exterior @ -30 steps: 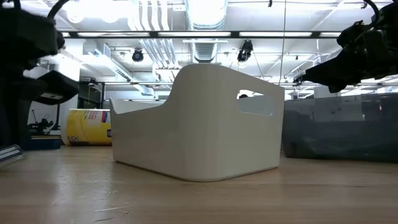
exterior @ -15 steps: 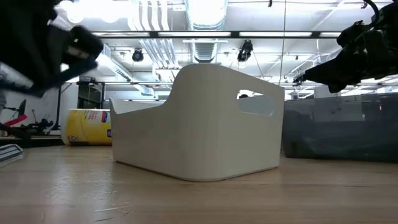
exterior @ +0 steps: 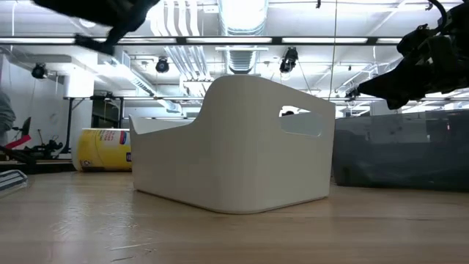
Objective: Pick & Place Travel size toiletries
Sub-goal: Put the blue razor into the white bin
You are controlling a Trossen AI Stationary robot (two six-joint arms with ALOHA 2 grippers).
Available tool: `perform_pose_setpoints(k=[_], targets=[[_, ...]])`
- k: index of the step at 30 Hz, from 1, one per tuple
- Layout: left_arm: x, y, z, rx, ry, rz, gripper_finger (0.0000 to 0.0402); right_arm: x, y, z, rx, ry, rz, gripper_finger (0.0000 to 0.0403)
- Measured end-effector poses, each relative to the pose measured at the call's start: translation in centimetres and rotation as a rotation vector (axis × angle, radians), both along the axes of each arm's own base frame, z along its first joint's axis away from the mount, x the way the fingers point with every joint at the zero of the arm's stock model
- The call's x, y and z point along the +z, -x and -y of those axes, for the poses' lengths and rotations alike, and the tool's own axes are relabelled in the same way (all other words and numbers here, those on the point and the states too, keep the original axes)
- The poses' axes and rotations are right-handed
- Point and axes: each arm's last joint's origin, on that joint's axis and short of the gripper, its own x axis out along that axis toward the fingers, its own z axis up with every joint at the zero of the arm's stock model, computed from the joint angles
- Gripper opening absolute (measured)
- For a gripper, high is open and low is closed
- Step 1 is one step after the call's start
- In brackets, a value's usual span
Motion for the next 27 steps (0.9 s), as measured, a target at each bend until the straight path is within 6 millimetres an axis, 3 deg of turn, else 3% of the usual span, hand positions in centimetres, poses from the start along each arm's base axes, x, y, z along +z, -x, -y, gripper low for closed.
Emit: perform_pose_setpoints(k=[7,14,27], targets=[[1.0,-1.2,-0.9,-0.004,-0.034,0.123,0.0029,0.0,0.0,0.0,0.001,0.001,0.0,0.0043],[1.7,-2.4,-2.3,0.043,-0.033,0.222,0.0029,0.0,0.0,0.0,0.001,0.001,-0.001,0.0059],[-1.3,-6.6,-3.3,0.134,-0.017,0.263,0.0031,0.0,0.0,0.0,0.001,0.002,-0.001,0.0101]])
